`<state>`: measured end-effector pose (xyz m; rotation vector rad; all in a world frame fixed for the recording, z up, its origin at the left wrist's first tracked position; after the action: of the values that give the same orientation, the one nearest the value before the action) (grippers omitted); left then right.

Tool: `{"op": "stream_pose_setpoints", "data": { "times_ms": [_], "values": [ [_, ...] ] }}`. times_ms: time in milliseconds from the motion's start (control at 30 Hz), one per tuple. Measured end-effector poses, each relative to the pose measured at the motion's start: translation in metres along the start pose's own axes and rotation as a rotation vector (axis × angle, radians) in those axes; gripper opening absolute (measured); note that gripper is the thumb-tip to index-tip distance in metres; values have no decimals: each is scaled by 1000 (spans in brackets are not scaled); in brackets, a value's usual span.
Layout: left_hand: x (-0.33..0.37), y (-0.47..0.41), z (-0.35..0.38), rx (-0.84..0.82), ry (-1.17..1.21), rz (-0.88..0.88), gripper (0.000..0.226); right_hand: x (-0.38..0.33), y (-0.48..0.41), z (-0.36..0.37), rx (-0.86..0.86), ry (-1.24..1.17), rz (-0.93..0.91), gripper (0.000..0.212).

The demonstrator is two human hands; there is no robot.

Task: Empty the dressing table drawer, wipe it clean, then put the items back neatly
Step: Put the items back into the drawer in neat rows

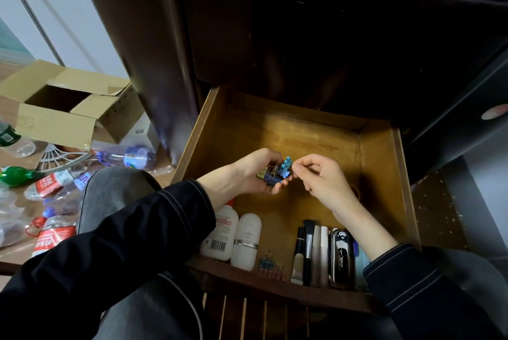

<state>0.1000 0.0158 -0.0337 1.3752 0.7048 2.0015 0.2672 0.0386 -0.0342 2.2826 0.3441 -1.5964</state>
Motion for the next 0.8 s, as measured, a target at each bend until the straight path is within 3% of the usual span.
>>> {"op": "stream_pose_setpoints", "data": {
  "times_ms": [367, 633, 700, 800],
  "values": [
    [2, 5, 0, -144, 111, -23, 21, -2, 2, 2, -51, -210, 168, 18],
    [1, 5, -1, -55, 51, 29, 19, -5, 3, -8, 40, -486, 298, 24],
    [2, 5, -1, -22, 58, 39, 19, -6, 3, -10, 51, -379, 241, 23],
    [1, 4, -5, 75, 105, 74, 18, -4, 3, -11, 14, 37, 103, 16]
  ]
}}
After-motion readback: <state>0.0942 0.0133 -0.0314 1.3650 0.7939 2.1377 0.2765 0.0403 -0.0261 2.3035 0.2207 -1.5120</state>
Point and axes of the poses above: each hand's wrist, its own y-axis away from the middle knuckle, its own z-axis out of the palm, x = y × z, the point moved 1 cm from there along -y, towards the middle knuckle, and after that the axes turned 4 degrees about -y, right-handed, at the moved point
